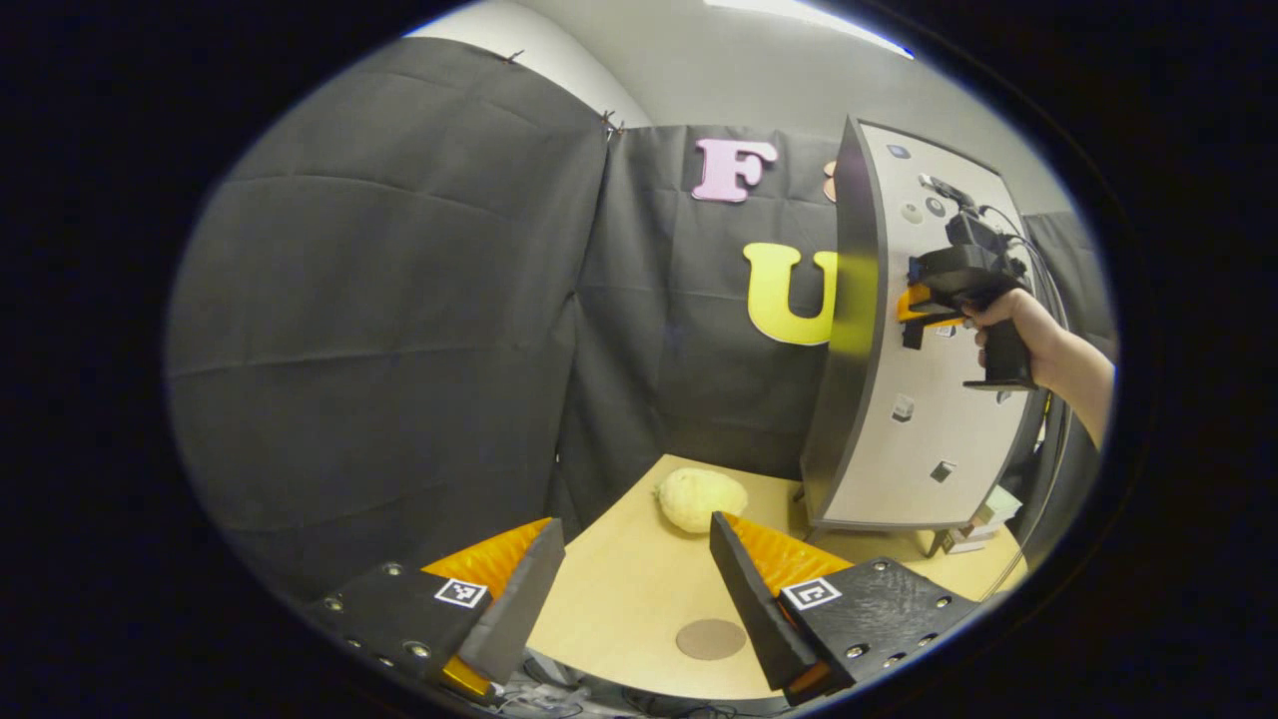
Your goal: Open the cabinet door with the right hand, grasp the bottle in the cabinet with the left hand and place it on the coaster, then close the cabinet door with the right hand.
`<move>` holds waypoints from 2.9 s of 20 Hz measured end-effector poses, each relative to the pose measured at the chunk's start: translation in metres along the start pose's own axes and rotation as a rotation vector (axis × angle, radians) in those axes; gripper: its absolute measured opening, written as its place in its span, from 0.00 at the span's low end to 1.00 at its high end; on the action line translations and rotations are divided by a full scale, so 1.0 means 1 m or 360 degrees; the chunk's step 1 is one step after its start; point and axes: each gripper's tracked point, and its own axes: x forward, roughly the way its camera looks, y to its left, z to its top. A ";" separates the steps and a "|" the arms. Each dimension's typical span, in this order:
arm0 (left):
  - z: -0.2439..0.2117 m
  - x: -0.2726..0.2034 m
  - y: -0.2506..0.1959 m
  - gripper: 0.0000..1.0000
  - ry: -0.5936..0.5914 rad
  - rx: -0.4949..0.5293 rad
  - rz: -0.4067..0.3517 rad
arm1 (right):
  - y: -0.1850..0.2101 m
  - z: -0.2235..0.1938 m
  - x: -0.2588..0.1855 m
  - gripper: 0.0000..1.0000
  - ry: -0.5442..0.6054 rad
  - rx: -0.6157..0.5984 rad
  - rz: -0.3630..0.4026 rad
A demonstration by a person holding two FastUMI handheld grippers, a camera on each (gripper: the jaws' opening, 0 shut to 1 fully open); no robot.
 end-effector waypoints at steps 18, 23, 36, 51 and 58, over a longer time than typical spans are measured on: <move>0.002 -0.004 -0.004 0.91 0.0037 0.0035 -0.0083 | -0.002 -0.005 -0.025 0.14 -0.0033 -0.0054 0.0252; 0.005 -0.006 -0.007 0.89 0.0050 0.0056 -0.0122 | -0.008 -0.008 -0.037 0.14 -0.0048 -0.0062 0.0300; 0.004 -0.007 -0.024 0.89 0.0047 0.0157 -0.0347 | -0.037 -0.014 -0.054 0.14 -0.0053 -0.0040 0.0398; 0.007 -0.004 -0.059 0.89 0.0049 0.0160 -0.0605 | -0.077 -0.022 -0.090 0.14 -0.0059 0.0027 0.0278; 0.000 -0.010 -0.078 0.91 0.0088 0.0156 -0.0738 | -0.107 -0.028 -0.110 0.13 -0.0053 0.0148 0.0122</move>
